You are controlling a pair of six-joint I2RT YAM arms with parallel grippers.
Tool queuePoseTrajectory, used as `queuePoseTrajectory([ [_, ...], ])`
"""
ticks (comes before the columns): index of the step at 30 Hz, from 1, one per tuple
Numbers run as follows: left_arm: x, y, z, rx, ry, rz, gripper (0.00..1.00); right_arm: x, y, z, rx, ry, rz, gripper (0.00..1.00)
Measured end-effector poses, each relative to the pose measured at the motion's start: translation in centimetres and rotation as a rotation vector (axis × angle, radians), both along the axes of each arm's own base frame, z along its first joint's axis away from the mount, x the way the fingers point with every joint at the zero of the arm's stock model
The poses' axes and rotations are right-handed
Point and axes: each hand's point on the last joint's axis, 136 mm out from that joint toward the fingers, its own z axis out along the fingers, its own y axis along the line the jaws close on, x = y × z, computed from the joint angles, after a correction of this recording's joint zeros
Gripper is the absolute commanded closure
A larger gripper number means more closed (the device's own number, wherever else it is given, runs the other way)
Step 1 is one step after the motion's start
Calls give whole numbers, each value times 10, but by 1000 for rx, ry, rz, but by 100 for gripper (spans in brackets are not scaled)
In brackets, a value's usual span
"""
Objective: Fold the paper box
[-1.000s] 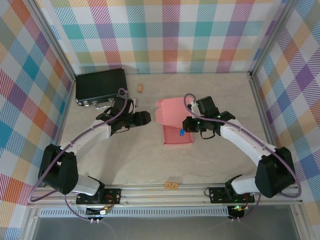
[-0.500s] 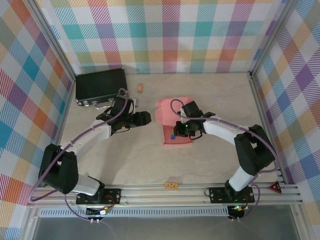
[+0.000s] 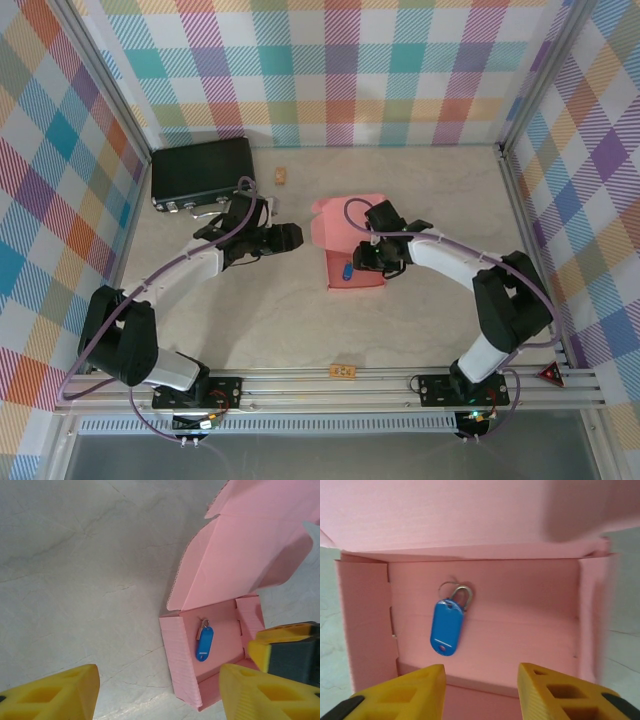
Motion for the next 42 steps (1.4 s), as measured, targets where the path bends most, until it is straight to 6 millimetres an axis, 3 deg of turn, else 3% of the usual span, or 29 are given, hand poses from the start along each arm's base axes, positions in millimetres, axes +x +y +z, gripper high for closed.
queuePoseTrajectory([
  [5,8,-4,-1,15,6,-11,36,10,-14,31,-37,-110,11,54],
  [10,27,-12,9,37,-25,-50,36,37,-33,60,-59,-209,32,52],
  [18,47,-27,10,72,-41,-139,36,71,-87,74,2,-261,62,42],
  [26,56,-36,-12,105,-9,-213,33,93,-74,73,43,-319,264,40],
  [35,73,-51,-13,84,-19,-256,35,120,-72,63,61,-313,306,40],
  [42,78,-58,-17,69,-9,-272,43,122,-65,55,107,-283,335,41],
])
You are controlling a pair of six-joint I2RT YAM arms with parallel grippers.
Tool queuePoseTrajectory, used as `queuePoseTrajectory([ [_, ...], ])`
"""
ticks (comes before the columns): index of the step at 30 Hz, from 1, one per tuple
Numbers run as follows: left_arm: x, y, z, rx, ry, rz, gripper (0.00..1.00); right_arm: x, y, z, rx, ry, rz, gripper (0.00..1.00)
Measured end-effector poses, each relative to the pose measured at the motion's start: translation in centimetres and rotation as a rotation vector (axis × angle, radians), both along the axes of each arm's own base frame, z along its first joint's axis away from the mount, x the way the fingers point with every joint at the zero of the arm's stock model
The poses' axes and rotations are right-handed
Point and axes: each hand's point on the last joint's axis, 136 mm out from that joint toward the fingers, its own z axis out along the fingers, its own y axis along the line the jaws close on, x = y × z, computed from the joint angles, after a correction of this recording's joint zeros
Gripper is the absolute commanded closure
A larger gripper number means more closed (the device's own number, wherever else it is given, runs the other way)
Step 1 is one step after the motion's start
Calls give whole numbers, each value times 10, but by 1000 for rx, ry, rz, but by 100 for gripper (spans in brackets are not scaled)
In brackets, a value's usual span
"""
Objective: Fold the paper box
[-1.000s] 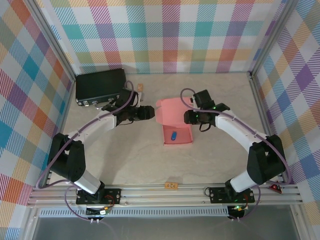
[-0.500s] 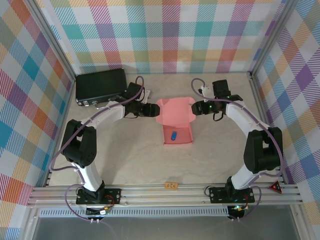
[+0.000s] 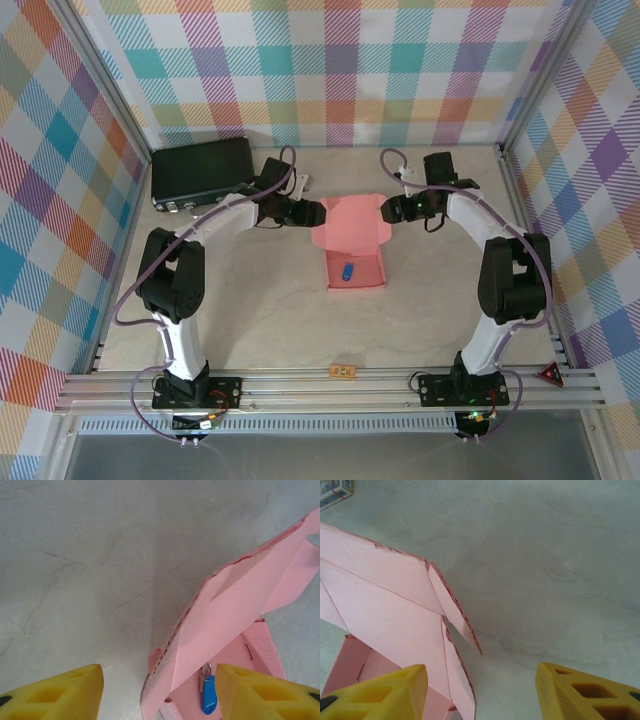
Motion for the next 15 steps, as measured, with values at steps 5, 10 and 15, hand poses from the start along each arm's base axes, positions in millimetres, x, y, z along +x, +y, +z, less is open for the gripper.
queuePoseTrajectory([
  [5,-1,-3,-9,-8,26,-12,46,1,5,-6,20,20,22,44],
  [10,-2,-7,-10,-24,41,-19,51,2,9,-6,40,33,35,49],
  [15,-3,-9,-9,-40,53,-20,54,-1,12,-10,57,59,49,53],
])
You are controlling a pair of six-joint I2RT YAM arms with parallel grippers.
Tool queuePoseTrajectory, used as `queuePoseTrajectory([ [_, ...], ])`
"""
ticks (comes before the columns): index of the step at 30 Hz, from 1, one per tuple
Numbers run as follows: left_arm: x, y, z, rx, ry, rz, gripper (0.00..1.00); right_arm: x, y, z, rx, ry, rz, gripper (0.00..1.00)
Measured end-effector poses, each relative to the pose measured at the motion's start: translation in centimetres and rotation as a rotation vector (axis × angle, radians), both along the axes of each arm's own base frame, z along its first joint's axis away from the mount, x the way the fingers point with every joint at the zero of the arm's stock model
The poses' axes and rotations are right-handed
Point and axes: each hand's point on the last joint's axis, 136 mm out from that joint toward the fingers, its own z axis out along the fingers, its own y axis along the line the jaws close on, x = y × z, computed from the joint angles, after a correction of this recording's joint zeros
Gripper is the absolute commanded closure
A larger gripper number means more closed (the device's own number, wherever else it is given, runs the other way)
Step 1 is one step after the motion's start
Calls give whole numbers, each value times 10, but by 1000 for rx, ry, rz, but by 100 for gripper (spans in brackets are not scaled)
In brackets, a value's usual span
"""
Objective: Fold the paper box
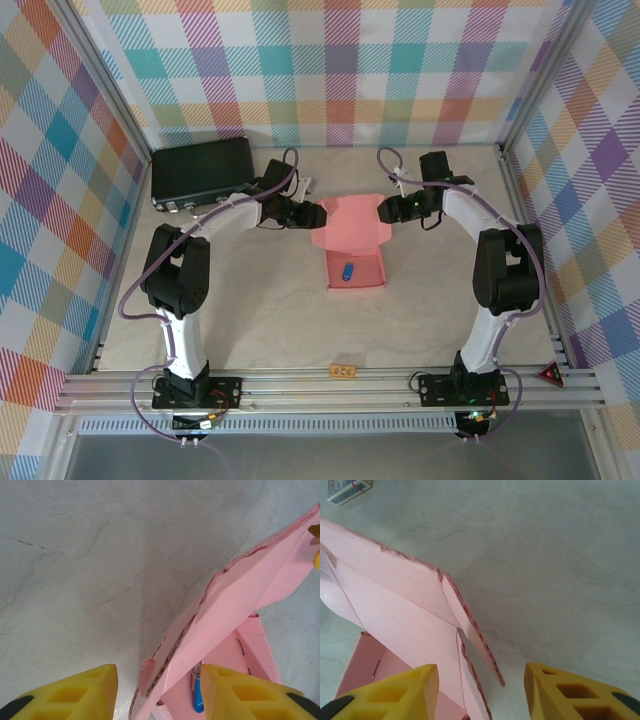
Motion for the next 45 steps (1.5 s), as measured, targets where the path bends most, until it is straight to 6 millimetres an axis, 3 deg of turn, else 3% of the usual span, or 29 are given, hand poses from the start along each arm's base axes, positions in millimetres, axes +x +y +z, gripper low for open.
queuePoseTrajectory([
  [12,0,-2,-1,-9,12,0,65,-9,1,-4,0,34,24,64],
  [24,2,-5,4,-26,14,-3,77,-11,0,-4,-3,41,26,83],
  [36,10,-5,11,-15,-1,19,80,-5,2,18,-12,-72,-34,87],
  [45,19,0,13,19,-30,59,75,-9,7,8,-20,-86,-130,89],
])
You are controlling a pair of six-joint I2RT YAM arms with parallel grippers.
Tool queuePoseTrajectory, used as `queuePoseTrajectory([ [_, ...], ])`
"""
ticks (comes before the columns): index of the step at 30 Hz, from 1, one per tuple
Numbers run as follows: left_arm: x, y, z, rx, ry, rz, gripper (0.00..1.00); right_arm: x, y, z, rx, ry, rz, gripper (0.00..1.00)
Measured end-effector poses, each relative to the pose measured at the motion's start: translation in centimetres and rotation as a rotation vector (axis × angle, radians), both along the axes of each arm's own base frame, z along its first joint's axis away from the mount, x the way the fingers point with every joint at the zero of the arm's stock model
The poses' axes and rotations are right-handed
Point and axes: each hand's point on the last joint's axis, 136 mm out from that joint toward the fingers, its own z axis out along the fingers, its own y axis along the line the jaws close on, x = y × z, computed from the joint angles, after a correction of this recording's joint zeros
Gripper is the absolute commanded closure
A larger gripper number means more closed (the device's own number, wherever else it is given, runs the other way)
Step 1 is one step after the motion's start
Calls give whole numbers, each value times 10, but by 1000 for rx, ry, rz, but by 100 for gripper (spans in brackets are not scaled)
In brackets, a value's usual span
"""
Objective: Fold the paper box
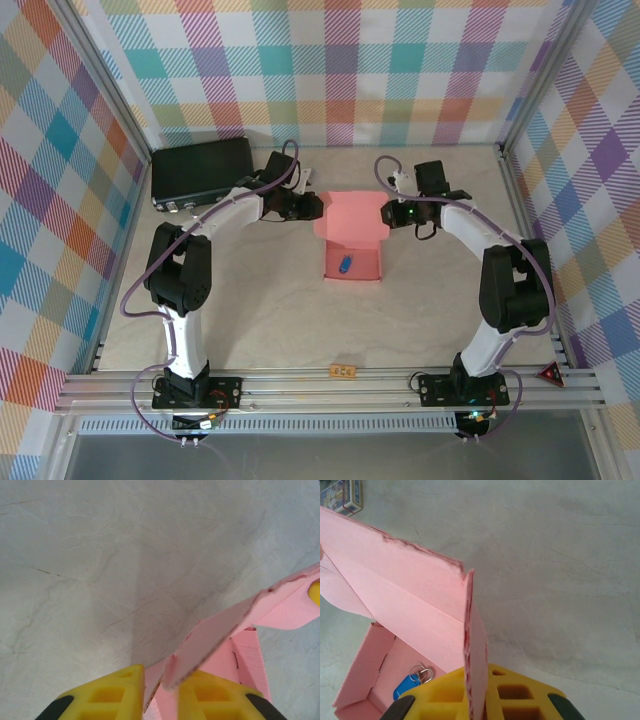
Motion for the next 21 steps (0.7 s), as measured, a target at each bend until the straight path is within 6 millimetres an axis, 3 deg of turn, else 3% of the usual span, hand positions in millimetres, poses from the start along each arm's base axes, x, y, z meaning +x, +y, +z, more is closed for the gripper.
queuePoseTrajectory([
  [11,1,1,-7,11,9,4,72,4,5,1,7,-22,-21,89],
  [21,1,-2,-13,6,26,15,82,5,7,1,-7,-29,-26,89],
])
